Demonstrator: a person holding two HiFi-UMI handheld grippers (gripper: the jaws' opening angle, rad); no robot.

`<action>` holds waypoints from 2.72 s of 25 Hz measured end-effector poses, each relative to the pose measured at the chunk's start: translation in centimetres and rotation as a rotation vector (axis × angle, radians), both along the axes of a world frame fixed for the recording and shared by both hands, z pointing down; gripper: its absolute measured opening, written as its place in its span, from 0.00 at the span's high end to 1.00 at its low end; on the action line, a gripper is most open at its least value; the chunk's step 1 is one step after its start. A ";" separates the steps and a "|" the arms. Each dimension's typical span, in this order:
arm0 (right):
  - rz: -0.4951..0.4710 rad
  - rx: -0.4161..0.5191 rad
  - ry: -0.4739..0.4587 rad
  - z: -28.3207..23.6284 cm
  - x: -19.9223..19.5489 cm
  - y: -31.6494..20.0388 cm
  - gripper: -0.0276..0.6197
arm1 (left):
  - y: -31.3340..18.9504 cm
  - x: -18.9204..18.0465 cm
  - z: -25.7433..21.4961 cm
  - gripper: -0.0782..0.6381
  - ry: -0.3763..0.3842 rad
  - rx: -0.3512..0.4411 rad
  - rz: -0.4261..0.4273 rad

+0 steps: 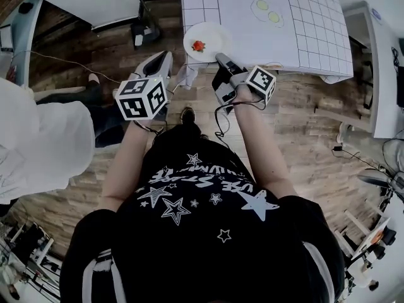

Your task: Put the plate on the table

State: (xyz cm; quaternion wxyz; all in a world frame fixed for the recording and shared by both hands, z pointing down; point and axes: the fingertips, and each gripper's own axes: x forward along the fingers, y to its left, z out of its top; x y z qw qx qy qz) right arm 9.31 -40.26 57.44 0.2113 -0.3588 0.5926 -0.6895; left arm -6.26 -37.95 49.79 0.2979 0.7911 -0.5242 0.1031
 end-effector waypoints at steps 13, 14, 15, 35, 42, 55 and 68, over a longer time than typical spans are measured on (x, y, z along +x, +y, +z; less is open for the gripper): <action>-0.016 -0.054 0.101 1.2 -0.6 0.8 0.92 | 0.5 -0.2 0.7 0.88 0.001 -0.004 0.012; -0.021 -0.055 0.107 1.1 -0.7 0.9 0.92 | 0.6 -0.2 0.7 0.88 -0.001 -0.005 0.013; -0.024 -0.052 0.112 1.0 -0.8 0.8 0.92 | 0.6 -0.2 0.7 0.88 -0.003 -0.005 0.015; -0.089 -0.078 0.076 1.4 -0.7 0.8 0.79 | 3.0 0.8 -1.0 0.88 -0.013 0.022 0.026; -0.099 -0.060 0.116 1.4 -0.7 1.1 0.78 | 4.0 1.1 -1.2 0.88 -0.005 0.026 0.012; -0.109 -0.096 0.143 1.5 -0.8 1.5 0.75 | 5.1 1.5 -2.1 0.88 -0.001 0.049 0.014; -0.125 -0.099 0.272 2.1 0.2 2.6 0.75 | 3.7 0.9 -1.9 0.88 0.014 0.068 0.040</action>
